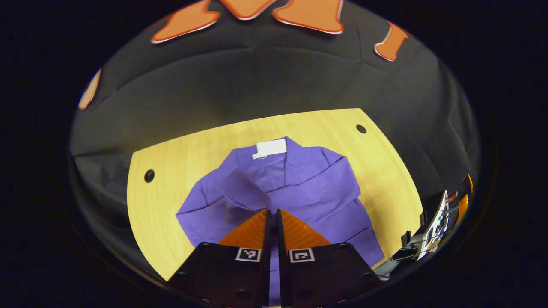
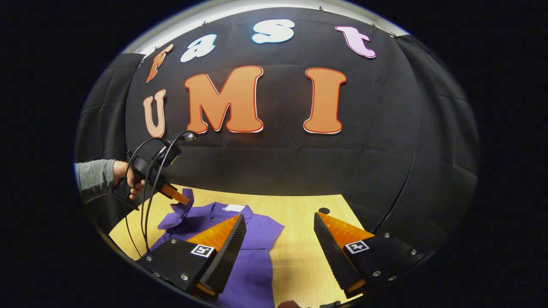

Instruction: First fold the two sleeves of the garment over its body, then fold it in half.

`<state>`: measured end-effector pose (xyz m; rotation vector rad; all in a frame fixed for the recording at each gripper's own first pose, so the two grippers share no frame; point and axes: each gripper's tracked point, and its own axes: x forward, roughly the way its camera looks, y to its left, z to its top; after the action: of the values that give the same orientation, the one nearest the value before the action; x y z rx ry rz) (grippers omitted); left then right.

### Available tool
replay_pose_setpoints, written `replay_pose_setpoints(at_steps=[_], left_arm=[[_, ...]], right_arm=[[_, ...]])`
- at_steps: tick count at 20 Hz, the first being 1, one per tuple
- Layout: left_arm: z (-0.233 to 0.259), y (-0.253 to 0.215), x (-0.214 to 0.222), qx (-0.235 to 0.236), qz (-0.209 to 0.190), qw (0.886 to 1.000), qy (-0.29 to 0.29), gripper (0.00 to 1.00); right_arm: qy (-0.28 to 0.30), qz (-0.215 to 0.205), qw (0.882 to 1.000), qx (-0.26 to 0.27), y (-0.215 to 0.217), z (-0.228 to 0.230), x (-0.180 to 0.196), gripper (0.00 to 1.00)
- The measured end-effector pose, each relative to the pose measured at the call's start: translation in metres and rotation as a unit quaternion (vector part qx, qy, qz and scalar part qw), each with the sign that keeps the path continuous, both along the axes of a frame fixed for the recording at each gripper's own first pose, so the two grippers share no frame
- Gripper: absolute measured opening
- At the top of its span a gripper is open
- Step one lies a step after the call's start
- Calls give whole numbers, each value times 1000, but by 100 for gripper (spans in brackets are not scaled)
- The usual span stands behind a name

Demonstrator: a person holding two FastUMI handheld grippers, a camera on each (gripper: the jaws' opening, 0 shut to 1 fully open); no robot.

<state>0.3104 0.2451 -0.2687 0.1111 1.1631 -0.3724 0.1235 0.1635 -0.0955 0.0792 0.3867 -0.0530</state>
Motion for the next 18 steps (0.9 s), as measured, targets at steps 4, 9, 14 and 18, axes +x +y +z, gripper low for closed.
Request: replay_pose_setpoints(at_steps=[4,9,14,18], left_arm=[[-7,-58,17,-1,-44,999,-9,10],[-33,-106,27,11,-76,997,-7,10],[-37,-137,17,-30,-83,996,-4,16],[-19,-136,13,-53,-93,993,-41,62]], right_arm=[[11,-11,1000,2,-13,-8,-5,95],[18,-24,1000,5,-26,-13,-9,95],[23,-30,999,9,-28,-14,-10,95],[23,-26,999,2,-22,-12,-6,95]])
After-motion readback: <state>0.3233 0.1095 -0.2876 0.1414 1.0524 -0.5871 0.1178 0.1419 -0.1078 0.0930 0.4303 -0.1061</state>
